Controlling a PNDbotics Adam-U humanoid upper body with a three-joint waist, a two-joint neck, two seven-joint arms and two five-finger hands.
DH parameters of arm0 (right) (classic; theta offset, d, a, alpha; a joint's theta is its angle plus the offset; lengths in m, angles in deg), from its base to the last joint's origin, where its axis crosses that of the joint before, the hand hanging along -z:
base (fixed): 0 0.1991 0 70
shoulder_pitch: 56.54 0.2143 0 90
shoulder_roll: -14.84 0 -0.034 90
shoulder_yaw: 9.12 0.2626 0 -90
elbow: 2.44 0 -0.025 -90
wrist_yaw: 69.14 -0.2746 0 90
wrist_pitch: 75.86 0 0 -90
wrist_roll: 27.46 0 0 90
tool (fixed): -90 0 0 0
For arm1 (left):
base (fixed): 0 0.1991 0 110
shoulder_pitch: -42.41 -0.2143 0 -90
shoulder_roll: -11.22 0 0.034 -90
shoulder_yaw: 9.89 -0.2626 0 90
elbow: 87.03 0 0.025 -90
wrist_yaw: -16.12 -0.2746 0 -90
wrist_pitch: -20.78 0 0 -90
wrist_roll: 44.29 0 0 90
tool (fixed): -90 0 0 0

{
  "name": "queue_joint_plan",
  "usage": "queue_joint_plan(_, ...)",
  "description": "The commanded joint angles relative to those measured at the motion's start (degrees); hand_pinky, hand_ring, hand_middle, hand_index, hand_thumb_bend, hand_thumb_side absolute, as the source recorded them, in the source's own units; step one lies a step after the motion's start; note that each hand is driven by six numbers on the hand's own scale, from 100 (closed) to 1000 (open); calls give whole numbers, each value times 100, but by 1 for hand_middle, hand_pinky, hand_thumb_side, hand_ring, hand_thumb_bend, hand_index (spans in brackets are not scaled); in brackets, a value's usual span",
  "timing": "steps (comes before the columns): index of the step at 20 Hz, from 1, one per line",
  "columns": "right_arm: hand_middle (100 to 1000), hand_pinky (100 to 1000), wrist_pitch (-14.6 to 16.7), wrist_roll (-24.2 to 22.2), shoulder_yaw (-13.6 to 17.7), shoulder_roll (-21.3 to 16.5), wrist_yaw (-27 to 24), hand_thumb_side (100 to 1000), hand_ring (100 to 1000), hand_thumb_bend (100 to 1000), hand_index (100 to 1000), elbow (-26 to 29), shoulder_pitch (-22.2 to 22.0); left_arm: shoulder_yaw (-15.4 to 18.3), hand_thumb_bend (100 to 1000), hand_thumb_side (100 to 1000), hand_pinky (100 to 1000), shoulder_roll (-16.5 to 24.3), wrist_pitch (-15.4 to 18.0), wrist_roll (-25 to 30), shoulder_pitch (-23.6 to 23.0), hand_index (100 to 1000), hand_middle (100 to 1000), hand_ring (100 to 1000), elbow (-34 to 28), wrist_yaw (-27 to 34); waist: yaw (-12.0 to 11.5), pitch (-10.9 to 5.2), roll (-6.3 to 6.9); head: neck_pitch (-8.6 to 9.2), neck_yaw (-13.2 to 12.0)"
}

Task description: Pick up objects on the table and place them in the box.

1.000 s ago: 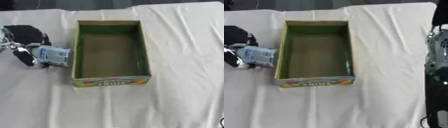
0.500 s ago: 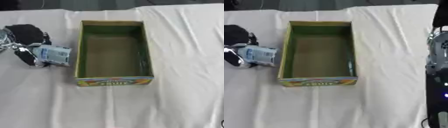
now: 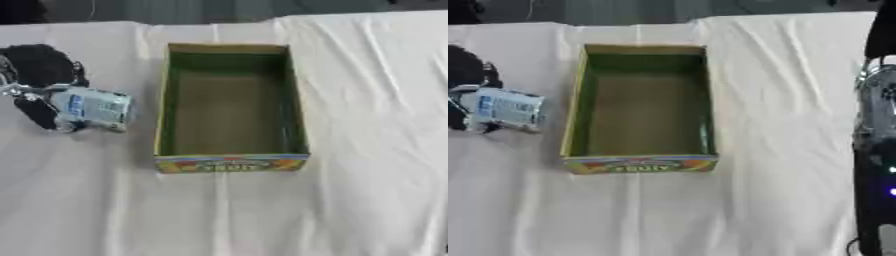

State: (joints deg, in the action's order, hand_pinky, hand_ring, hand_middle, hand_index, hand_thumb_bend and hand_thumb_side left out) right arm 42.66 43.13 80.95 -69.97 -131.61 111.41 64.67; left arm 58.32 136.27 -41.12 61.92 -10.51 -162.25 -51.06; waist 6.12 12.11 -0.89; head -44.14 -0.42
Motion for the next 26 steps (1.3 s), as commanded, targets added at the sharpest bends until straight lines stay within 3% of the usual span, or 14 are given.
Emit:
queue_joint_plan(1,478,303,25,-9,32,-146,33,922,425,100,666,75,14,137,100,702,100,286,-73,25,111,394,100,100,-155,190,-24,-132,25,2,71)
queue_joint_plan(6,478,303,31,-12,33,-160,49,923,425,100,665,75,-7,239,100,679,100,327,-265,-29,212,373,100,100,-581,921,-38,-150,29,2,110)
queue_joint_plan(13,477,303,38,-14,27,-177,50,924,425,100,664,75,-31,258,100,678,100,302,-587,5,552,374,100,100,-1591,3213,-52,-184,40,2,127)
queue_joint_plan(16,477,303,32,-9,21,-181,47,924,424,100,664,75,-33,249,100,680,100,302,-745,168,667,376,100,100,-1949,3918,-53,-198,55,2,119)
queue_joint_plan(26,476,306,-7,51,9,-124,7,927,423,100,663,75,46,-115,100,681,100,-192,-785,412,1298,379,100,100,-2319,4556,60,-201,104,47,178)
